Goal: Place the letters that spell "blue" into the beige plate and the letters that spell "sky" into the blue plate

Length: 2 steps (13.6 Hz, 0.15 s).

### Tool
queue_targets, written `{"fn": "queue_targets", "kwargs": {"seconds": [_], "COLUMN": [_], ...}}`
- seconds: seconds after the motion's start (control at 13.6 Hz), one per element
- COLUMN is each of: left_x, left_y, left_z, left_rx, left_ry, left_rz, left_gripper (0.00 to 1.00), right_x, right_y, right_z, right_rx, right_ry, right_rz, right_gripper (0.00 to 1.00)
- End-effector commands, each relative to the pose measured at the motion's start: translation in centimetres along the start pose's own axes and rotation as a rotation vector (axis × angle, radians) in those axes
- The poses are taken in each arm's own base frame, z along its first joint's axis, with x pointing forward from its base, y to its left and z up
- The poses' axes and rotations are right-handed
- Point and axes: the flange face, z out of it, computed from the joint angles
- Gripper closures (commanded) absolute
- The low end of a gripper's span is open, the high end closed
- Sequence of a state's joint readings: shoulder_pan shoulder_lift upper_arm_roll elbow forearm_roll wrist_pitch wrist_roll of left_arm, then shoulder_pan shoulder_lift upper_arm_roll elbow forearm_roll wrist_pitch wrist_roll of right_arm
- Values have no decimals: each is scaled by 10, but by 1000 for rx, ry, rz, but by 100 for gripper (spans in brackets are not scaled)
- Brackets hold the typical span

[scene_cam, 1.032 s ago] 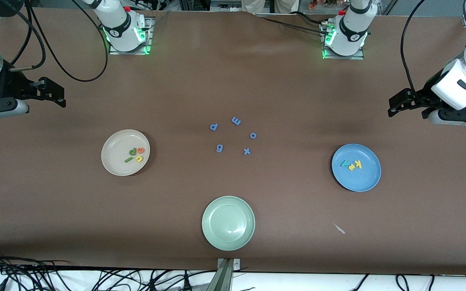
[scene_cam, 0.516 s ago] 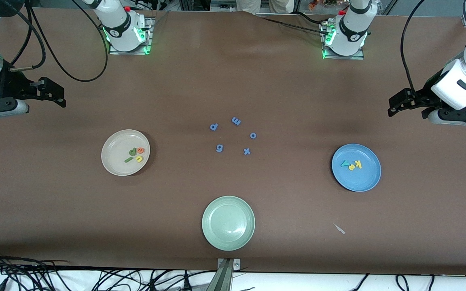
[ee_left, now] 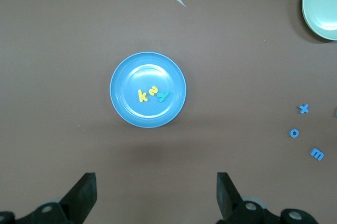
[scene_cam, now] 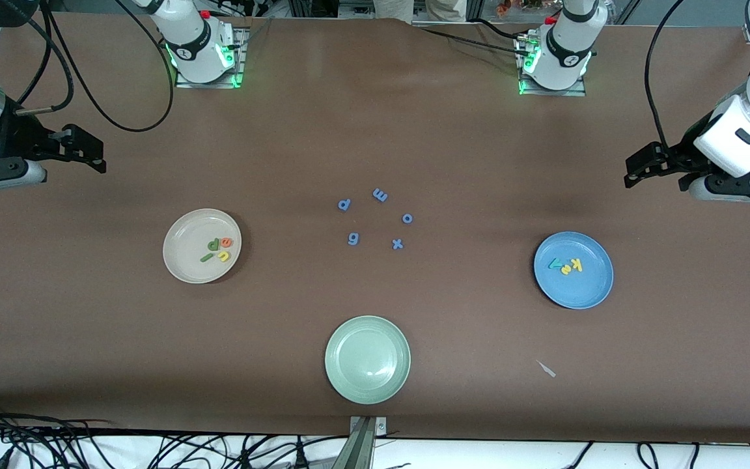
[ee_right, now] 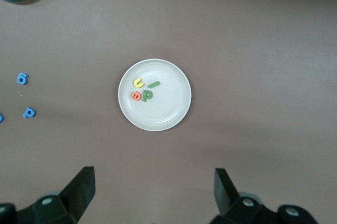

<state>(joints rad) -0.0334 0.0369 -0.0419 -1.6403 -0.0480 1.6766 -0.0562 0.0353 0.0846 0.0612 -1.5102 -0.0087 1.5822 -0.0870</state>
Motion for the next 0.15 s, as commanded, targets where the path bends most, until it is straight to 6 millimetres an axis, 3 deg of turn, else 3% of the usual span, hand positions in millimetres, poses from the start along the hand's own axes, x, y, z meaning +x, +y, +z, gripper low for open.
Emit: {"fn": "queue_targets", "kwargs": {"seconds": [0.0,0.07], "left_x": [3,3], "left_y": [0,0], "left_z": [-6,-6], "left_rx": [24,24], "left_ry": [-3,-4], "left_rz": [-7,-7], "left_gripper": [0,0], "right_x": [2,2], "right_y": [0,0], "right_z": [-5,-4], "right_rx": [-7,-7], "right_ry": [7,7], "right_rz": [-16,-16], "right_gripper": [0,0]}}
